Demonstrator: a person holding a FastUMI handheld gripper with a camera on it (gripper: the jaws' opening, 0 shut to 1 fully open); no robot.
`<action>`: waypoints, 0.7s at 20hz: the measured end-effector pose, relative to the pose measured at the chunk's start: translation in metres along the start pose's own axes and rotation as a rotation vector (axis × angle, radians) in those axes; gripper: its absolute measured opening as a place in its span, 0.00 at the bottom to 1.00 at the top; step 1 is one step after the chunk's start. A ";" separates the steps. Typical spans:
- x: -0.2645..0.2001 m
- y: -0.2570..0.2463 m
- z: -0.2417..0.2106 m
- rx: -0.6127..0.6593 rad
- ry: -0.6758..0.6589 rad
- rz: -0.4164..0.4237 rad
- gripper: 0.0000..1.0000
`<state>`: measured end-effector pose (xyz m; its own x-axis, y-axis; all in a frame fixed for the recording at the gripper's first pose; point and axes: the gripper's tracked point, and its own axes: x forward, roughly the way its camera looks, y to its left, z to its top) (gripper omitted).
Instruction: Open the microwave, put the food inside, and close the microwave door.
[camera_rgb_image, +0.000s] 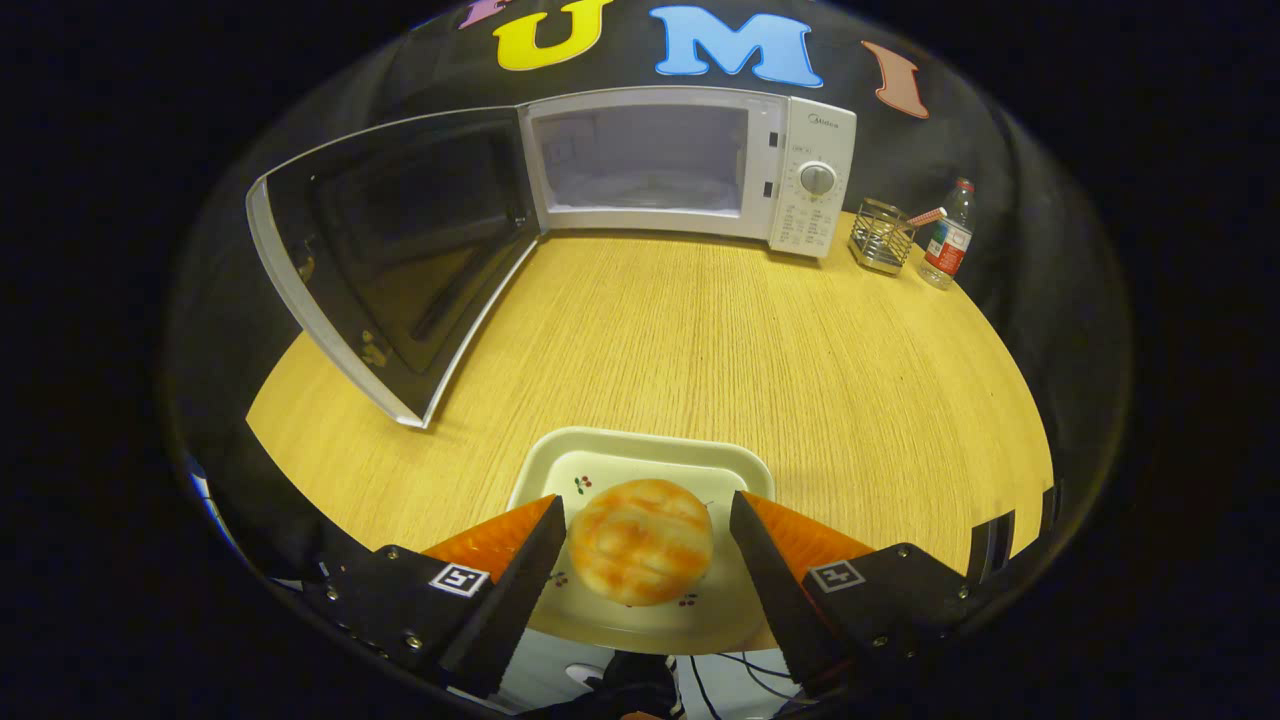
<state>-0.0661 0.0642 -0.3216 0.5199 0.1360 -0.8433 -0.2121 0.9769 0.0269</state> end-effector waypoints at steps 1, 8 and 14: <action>0.003 0.000 -0.002 0.002 0.012 -0.001 1.00; 0.012 0.000 0.001 0.024 -0.011 0.004 0.76; 0.003 0.003 0.014 0.108 -0.028 0.045 0.65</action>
<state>-0.0534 0.0704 -0.3169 0.5349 0.1830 -0.8249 -0.1461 0.9816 0.1230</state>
